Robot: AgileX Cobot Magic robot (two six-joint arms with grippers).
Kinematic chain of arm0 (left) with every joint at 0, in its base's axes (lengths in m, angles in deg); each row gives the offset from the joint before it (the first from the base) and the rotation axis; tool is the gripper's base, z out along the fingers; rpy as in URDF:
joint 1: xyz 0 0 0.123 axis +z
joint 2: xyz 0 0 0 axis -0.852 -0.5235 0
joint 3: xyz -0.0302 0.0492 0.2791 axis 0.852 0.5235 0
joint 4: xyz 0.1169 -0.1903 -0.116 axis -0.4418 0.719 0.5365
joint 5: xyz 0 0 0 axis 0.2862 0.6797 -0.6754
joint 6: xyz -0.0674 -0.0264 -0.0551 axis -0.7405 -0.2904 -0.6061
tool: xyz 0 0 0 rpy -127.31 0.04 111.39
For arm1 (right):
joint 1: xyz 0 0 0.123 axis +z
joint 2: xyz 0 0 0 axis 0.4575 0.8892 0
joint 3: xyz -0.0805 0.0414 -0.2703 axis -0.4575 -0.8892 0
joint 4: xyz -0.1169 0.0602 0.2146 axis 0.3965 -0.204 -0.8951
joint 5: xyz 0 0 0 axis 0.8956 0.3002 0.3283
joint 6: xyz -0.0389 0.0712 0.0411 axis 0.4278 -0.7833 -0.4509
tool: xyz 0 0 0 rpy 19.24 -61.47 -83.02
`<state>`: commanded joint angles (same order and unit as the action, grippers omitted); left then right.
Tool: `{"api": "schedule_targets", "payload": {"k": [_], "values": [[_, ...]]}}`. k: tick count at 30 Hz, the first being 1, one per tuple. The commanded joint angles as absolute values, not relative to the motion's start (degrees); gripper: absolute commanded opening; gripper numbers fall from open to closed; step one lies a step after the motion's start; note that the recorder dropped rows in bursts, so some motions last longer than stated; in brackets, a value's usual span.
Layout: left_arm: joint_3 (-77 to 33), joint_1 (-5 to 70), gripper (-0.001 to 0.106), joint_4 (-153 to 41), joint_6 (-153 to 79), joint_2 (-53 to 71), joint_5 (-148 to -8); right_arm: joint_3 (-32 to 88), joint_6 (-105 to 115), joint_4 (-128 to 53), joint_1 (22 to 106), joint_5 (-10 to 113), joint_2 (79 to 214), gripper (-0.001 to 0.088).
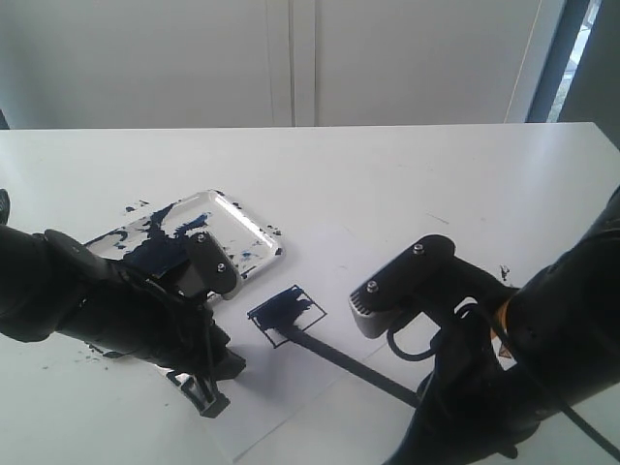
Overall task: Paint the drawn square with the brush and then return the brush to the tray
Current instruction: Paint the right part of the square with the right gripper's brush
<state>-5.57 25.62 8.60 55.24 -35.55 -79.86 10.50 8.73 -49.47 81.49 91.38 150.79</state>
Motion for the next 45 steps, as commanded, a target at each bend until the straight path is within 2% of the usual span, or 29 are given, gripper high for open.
{"api": "schedule_targets", "payload": {"k": [15,32,45], "values": [[-5.6,25.6,0.047,8.6,55.2,-35.5,-79.9,10.5,10.2,-50.8,81.5,91.4,150.7,0.0],[-5.6,25.6,0.047,8.6,55.2,-35.5,-79.9,10.5,-2.8,-34.6,81.5,94.8,150.7,0.0],[-5.6,25.6,0.047,8.6,55.2,-35.5,-79.9,10.5,5.7,-46.0,81.5,94.7,150.7,0.0]]}}
